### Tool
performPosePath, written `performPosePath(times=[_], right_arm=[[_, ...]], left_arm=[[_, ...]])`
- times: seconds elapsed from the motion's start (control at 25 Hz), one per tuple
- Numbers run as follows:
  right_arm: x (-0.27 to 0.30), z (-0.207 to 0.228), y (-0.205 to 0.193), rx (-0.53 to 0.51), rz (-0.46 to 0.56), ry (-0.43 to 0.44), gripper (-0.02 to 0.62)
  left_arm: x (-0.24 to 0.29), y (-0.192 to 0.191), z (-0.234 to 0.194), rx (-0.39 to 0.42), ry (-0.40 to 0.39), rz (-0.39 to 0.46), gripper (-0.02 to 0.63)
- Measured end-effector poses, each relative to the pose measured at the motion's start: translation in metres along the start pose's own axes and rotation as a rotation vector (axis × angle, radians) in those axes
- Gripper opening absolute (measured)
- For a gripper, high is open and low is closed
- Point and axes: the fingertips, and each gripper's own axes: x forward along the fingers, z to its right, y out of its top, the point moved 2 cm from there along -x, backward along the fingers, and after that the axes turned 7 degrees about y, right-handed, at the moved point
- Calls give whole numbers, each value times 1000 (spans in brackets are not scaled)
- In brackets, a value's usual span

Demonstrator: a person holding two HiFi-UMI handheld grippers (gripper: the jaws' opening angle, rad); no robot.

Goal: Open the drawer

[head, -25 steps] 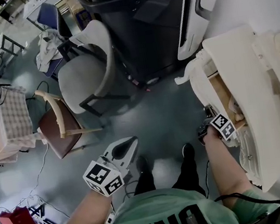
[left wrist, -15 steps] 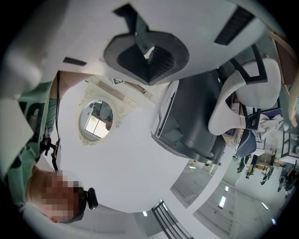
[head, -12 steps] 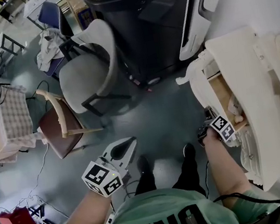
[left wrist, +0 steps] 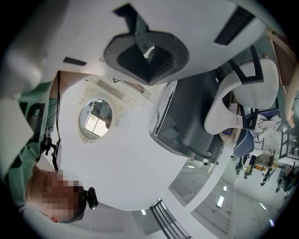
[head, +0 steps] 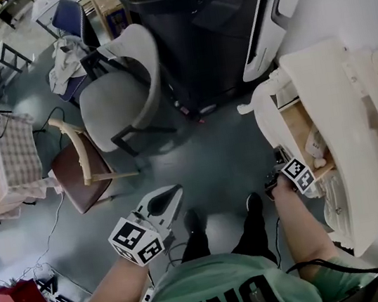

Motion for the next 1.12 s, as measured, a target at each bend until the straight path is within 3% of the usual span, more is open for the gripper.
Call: performPosePath(times=[1.12], right_arm=[[-6, -17, -32, 4, -7, -15, 121]], left_arm=[[-32, -5, -29, -28, -5, 18, 0]])
